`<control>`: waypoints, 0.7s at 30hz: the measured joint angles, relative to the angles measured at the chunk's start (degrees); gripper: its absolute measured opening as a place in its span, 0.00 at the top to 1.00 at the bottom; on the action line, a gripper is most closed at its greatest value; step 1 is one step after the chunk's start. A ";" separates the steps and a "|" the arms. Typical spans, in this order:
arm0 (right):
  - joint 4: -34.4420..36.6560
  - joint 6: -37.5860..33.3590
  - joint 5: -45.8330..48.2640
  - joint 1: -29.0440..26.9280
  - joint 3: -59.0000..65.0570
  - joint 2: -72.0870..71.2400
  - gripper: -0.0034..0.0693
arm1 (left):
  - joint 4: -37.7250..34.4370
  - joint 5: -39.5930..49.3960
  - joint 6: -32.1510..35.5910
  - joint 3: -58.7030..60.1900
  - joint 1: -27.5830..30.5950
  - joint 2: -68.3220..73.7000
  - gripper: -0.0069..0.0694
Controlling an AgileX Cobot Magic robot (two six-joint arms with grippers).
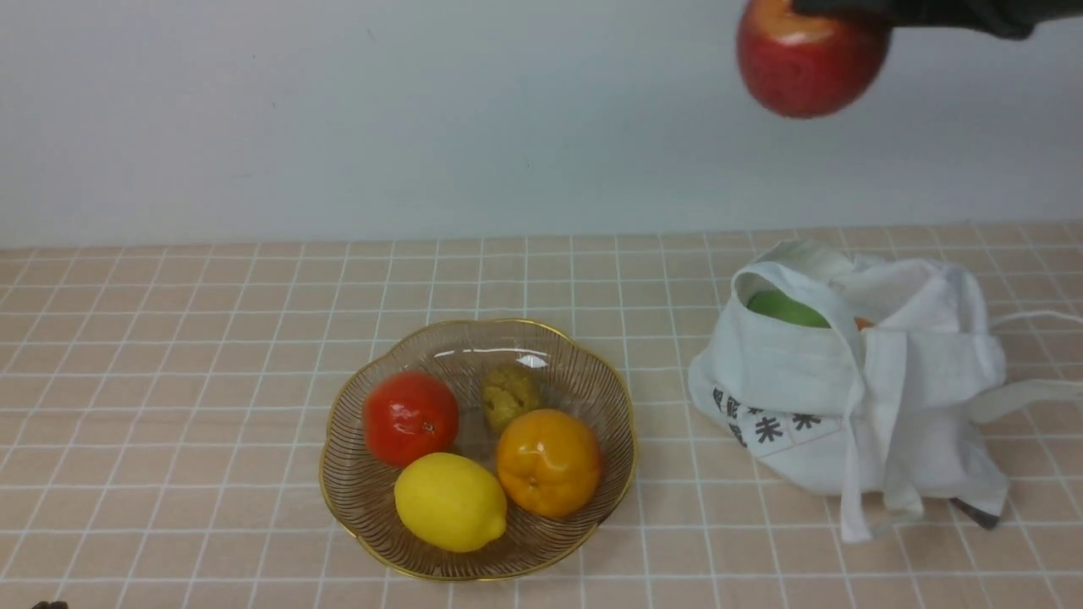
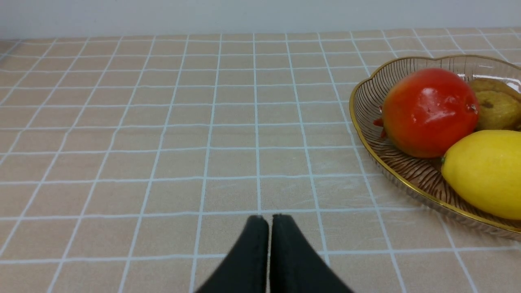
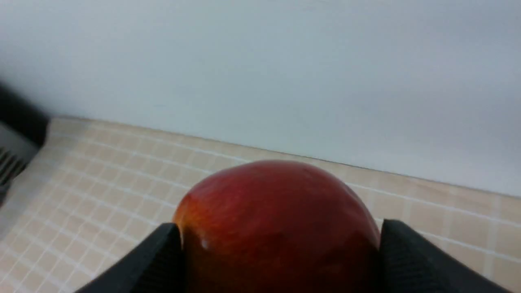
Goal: Take the fruit out of the bag on the brown coffee tablecloth and place them on the plate.
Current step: 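Move the fruit from the bag and place it onto the plate with the right gripper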
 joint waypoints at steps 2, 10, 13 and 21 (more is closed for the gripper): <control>1.71 -4.48 -0.30 5.48 0.00 2.02 0.19 | 0.00 0.00 0.00 0.00 0.00 0.00 0.92; -0.01 -6.61 -8.82 16.89 0.00 13.17 0.19 | 0.00 0.00 0.00 0.00 0.00 0.00 0.92; -1.08 -6.76 -15.14 19.17 0.00 18.69 0.19 | 0.00 0.00 0.00 0.00 0.00 0.00 0.92; -1.15 -6.83 -23.32 20.53 0.00 28.68 0.19 | 0.00 0.00 0.00 0.00 0.00 0.00 0.92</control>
